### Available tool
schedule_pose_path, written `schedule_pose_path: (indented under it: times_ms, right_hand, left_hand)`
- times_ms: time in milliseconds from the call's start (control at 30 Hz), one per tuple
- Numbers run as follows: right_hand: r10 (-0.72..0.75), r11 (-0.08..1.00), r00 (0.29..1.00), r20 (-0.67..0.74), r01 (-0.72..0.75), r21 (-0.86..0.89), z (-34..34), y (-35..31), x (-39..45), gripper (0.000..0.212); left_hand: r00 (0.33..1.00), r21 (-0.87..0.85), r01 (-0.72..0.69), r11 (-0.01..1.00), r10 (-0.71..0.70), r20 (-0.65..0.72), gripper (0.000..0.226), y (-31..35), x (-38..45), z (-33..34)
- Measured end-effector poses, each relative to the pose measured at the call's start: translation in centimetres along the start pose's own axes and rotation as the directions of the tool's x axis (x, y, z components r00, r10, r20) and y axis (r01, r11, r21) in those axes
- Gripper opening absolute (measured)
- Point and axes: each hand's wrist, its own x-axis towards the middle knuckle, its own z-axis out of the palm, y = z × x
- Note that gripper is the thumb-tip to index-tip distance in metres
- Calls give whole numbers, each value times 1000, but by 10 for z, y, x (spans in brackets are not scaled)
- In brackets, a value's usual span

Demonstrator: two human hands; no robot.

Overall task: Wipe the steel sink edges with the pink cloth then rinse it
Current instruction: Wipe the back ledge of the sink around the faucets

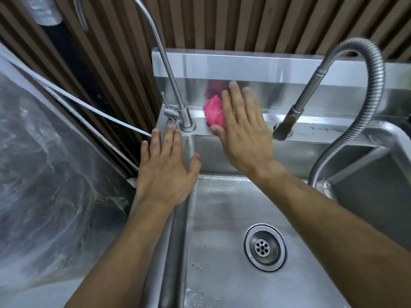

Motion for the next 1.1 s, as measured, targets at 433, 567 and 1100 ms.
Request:
schedule_pose_path:
  times_ms: [433, 567, 1100]
  right_hand:
    - [224, 801, 954, 201, -298, 520, -9, -14, 7, 33]
    - [291, 720, 957, -11, -211, 661, -29, 4, 16, 21]
    - [-13, 979, 974, 226, -34, 200, 14, 9, 2, 53]
  left_hand:
    - [994, -53, -45, 998, 40, -101, 74, 0, 13, -8]
    - [996, -36, -69, 997, 67, -53, 80, -3, 12, -2]
    - [999, -46, -25, 999, 23, -42, 75, 2, 13, -1]
